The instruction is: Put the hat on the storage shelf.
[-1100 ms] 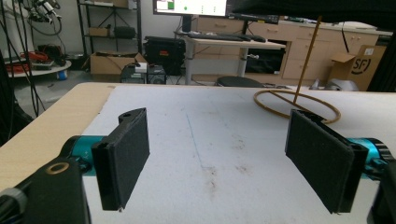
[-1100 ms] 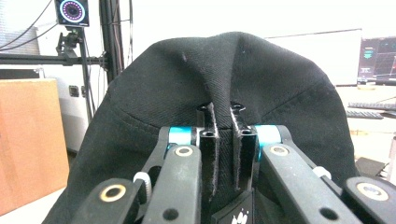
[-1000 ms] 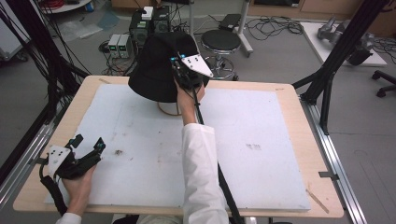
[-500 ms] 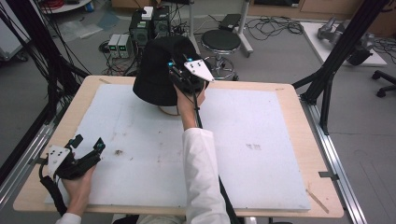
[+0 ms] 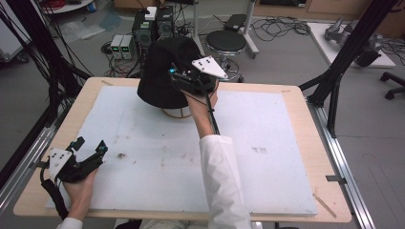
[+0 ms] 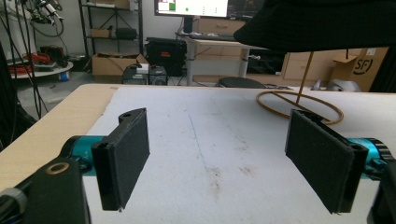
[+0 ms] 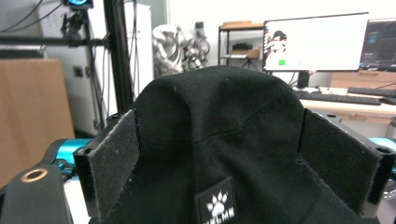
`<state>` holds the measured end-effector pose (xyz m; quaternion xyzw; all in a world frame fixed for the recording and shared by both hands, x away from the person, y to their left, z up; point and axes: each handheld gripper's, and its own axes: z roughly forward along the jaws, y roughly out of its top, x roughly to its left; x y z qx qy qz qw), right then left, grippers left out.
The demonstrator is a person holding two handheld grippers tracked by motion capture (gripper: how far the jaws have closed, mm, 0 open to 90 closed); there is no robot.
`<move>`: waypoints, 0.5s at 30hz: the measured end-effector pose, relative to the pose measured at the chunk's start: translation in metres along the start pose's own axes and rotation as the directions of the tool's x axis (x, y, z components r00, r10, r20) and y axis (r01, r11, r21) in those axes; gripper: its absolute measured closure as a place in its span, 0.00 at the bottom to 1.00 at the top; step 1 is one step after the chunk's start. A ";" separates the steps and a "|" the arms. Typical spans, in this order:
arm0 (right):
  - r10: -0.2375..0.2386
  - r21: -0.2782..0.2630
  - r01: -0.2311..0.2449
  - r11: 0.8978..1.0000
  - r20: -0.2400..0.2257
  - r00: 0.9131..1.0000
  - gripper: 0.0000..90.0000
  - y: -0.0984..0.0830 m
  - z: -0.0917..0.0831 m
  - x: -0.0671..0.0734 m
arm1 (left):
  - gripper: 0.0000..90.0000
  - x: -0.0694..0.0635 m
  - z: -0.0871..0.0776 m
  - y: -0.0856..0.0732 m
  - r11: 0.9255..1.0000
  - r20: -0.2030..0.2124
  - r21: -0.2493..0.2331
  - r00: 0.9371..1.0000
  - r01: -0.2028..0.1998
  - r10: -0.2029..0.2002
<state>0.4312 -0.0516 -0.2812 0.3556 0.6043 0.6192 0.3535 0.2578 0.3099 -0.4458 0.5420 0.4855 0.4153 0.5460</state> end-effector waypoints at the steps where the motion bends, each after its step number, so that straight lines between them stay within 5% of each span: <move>1: -0.009 0.010 0.009 1.000 -0.003 1.000 0.14 0.002 -0.003 -0.001 | 0.25 0.000 0.000 0.000 1.000 -0.001 -0.001 1.000 0.000 0.000; 8: -0.039 0.028 0.039 0.999 0.004 0.999 0.14 0.012 -0.027 -0.011 | 0.24 -0.001 0.001 0.000 1.000 0.003 0.001 1.000 0.002 -0.002; 15: -0.014 0.041 0.012 0.999 0.040 0.999 0.13 0.007 -0.051 -0.029 | 0.24 -0.004 0.000 0.000 1.000 0.014 0.003 1.000 0.003 -0.003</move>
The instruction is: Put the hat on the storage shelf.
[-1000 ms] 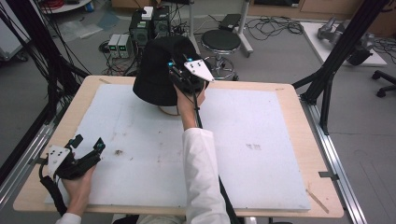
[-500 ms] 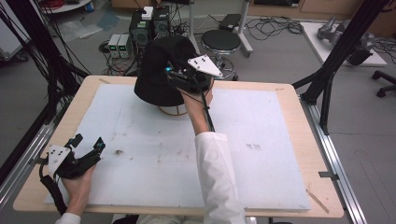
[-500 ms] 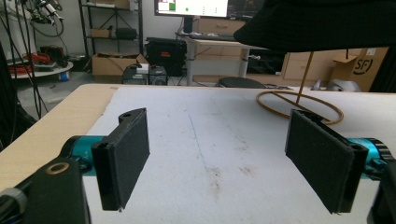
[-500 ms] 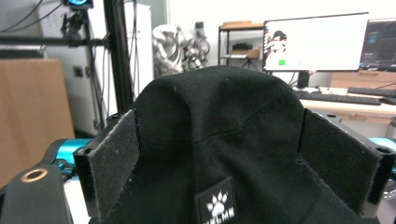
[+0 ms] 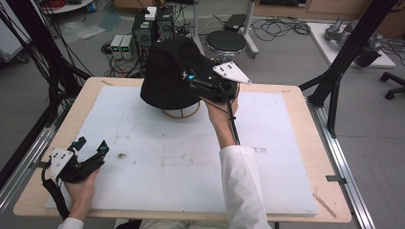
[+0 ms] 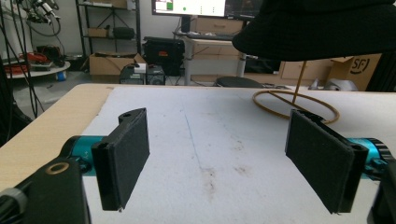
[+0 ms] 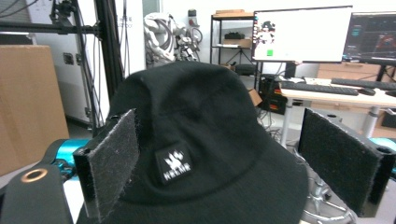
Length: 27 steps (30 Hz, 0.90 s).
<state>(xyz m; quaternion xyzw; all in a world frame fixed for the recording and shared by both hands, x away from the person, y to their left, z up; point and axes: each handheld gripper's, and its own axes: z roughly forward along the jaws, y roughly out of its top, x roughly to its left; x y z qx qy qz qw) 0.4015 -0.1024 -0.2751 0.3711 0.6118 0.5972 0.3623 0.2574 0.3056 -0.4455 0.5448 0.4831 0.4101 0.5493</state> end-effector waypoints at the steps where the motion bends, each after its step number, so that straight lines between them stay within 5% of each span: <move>1: -0.002 0.001 0.002 1.000 0.005 1.000 0.13 -0.001 -0.004 -0.002 | 0.24 0.000 0.000 0.000 1.000 0.000 0.000 1.000 -0.002 0.002; 19: 0.039 -0.037 -0.036 0.999 0.080 0.996 0.13 -0.026 -0.075 -0.033 | 0.24 -0.007 -0.016 -0.001 1.000 0.000 -0.005 1.000 0.002 -0.002; 27: 0.075 -0.044 -0.069 0.997 0.139 0.987 0.13 -0.047 -0.107 -0.044 | 0.24 -0.007 -0.016 -0.001 1.000 -0.007 -0.008 1.000 -0.007 0.007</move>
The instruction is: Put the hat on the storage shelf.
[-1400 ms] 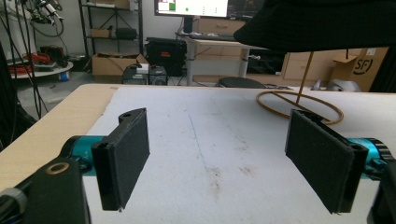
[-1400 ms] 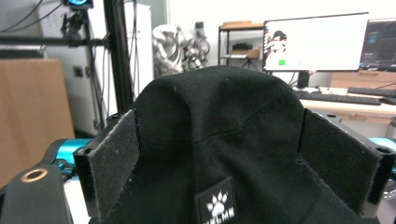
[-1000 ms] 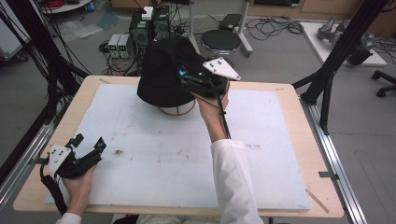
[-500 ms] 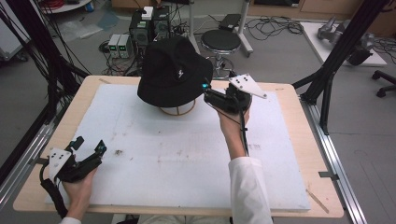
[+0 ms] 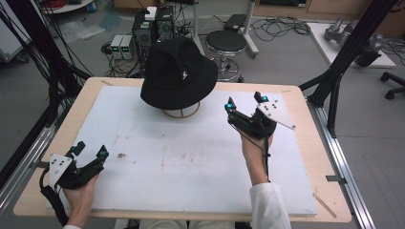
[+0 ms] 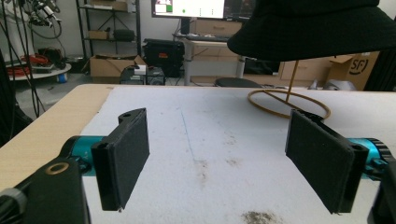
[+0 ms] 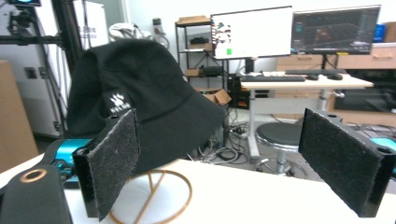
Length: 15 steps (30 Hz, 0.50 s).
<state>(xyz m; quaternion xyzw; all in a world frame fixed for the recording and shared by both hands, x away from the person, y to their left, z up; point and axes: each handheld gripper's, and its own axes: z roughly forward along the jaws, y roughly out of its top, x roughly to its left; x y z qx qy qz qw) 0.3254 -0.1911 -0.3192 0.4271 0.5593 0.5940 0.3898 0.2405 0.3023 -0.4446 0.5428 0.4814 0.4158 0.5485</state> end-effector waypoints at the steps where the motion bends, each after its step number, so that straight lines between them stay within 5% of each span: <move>1: 0.005 -0.001 -0.005 1.000 0.005 1.000 0.13 -0.002 -0.003 -0.002 | 0.24 0.000 0.000 0.000 1.000 -0.002 -0.004 1.000 0.000 0.000; 15: 0.007 0.039 -0.010 0.999 0.078 0.997 0.13 -0.030 -0.053 -0.025 | 0.24 -0.001 -0.002 0.001 0.999 -0.019 -0.027 0.999 -0.028 0.027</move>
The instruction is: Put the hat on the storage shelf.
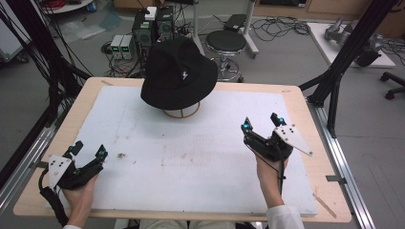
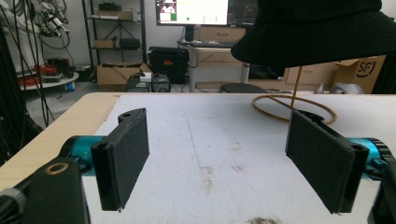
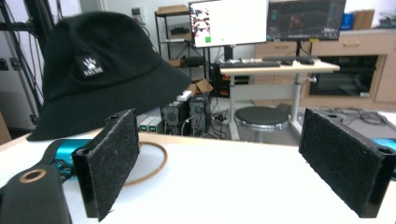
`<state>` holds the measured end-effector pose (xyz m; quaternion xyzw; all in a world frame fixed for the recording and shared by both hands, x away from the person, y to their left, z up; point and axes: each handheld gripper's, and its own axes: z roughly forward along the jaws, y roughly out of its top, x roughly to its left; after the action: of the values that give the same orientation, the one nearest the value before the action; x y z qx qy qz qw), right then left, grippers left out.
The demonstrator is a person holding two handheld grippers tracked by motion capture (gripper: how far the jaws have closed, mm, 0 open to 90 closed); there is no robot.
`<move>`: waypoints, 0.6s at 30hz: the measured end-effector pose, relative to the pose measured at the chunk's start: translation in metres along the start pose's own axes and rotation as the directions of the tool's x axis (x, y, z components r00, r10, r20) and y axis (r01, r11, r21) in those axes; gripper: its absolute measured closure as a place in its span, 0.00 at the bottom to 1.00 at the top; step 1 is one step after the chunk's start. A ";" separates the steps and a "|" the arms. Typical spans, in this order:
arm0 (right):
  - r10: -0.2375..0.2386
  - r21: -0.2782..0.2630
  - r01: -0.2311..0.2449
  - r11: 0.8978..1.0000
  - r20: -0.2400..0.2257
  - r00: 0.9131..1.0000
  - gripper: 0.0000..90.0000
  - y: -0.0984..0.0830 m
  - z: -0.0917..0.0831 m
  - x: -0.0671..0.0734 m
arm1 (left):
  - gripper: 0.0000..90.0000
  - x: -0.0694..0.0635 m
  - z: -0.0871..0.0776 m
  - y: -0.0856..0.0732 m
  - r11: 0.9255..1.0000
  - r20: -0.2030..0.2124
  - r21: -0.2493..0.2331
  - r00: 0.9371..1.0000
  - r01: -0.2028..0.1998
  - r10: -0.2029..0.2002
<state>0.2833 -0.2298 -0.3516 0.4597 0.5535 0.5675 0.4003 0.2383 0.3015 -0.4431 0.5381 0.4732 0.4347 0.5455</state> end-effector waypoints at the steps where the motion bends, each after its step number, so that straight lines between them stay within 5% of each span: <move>1: 0.005 0.008 -0.005 1.000 -0.002 1.000 0.13 -0.003 -0.003 -0.002 | 0.24 0.000 0.000 0.000 1.000 0.000 0.000 1.000 -0.001 0.001; 6: -0.017 0.014 0.017 1.000 0.012 1.000 0.13 -0.013 -0.016 -0.011 | 0.24 0.000 0.000 0.000 1.000 -0.005 -0.005 1.000 0.001 -0.001; 18: 0.020 0.030 -0.021 0.999 0.055 0.998 0.13 -0.030 -0.036 -0.027 | 0.24 -0.001 0.000 0.000 1.000 -0.004 -0.003 1.000 -0.003 0.003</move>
<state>0.2534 -0.2628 -0.3824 0.4867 0.5462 0.5504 0.4024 0.2380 0.3005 -0.4428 0.5373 0.4728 0.4371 0.5446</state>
